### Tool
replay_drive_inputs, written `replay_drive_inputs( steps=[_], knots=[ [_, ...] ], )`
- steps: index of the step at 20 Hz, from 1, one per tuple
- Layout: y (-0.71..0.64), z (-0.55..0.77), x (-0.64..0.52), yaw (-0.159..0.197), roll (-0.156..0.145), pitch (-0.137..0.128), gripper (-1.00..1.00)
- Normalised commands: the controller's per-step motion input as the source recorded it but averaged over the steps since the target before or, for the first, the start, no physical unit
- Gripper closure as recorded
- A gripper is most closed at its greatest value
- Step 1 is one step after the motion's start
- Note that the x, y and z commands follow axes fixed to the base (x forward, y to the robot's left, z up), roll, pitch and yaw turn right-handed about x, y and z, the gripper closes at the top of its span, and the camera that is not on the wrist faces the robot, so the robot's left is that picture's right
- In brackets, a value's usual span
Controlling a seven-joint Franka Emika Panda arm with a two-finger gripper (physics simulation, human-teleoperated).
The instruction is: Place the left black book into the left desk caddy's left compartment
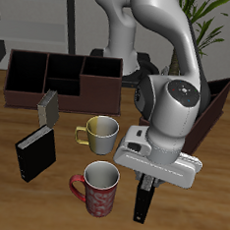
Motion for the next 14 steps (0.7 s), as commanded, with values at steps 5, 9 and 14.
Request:
replay_drive_inputs(
  steps=[5, 9, 14],
  knots=[
    [-0.05, 0.21, -0.11, -0.010, 0.006, -0.027, 1.00],
    [-0.01, 0.50, -0.18, -0.005, 0.015, -0.065, 1.00],
    [-0.01, 0.63, -0.27, -0.010, 0.019, -0.070, 1.00]
  ],
)
